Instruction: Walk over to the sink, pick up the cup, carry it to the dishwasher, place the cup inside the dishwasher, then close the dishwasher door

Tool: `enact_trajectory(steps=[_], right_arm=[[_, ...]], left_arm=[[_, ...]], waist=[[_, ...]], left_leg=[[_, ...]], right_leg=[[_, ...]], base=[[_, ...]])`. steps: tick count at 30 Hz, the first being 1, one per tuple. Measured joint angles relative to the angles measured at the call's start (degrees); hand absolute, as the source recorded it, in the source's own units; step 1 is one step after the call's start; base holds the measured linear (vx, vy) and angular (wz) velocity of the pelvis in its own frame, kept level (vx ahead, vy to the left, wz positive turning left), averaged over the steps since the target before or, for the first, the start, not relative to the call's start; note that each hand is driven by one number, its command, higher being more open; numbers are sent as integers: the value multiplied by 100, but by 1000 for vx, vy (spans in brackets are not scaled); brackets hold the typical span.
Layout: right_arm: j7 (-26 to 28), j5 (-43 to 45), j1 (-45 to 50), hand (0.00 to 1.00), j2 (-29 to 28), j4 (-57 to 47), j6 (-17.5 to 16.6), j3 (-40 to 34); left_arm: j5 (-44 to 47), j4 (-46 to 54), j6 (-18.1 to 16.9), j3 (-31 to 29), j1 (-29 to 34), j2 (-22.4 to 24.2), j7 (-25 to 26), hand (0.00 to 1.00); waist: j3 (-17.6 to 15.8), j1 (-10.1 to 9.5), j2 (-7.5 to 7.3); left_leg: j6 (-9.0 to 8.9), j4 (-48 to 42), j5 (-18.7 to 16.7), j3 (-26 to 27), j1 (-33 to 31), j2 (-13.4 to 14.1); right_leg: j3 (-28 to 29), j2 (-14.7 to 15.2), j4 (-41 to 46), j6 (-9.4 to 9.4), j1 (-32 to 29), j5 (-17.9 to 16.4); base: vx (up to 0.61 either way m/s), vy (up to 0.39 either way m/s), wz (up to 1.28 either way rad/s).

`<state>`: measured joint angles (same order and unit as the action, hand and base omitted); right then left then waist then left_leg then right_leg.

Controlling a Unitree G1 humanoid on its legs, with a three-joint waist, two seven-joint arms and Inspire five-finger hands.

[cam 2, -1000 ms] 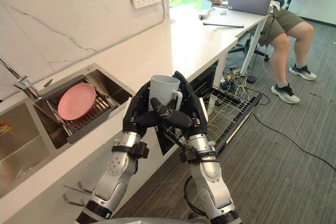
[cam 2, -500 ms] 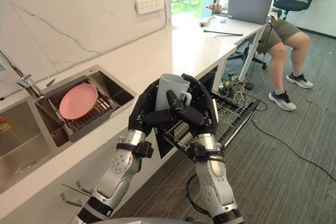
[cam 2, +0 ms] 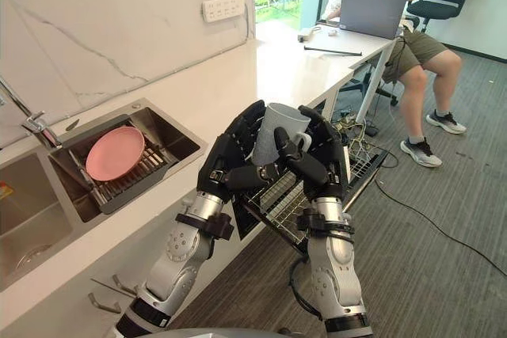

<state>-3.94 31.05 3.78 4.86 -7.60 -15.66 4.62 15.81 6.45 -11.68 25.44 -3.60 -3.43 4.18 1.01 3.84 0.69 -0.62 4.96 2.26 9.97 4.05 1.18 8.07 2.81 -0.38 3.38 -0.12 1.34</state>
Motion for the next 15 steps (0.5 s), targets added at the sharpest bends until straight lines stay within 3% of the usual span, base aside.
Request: enact_trajectory(steps=[7, 15], right_arm=[[-184, -199, -22, 30, -46, -1, 1, -768], [-175, -680, 60, 30, 179, -1, 49, -1406]], left_arm=[[14, 1, -22, -219, 160, -5, -182, 90], [132, -6, -39, -670, 1190, -85, -516, 90]], waist=[[-29, 6, -44], [-109, 9, -82]], left_leg=[[-4, 0, -17, 86, 8, 5], [0, 0, -37, 85, -39, 9]], right_leg=[[98, -17, -1, 3, -36, 13], [95, -12, -31, 3, -64, 16]], base=[[-6, -6, -7], [1, -4, 0]])
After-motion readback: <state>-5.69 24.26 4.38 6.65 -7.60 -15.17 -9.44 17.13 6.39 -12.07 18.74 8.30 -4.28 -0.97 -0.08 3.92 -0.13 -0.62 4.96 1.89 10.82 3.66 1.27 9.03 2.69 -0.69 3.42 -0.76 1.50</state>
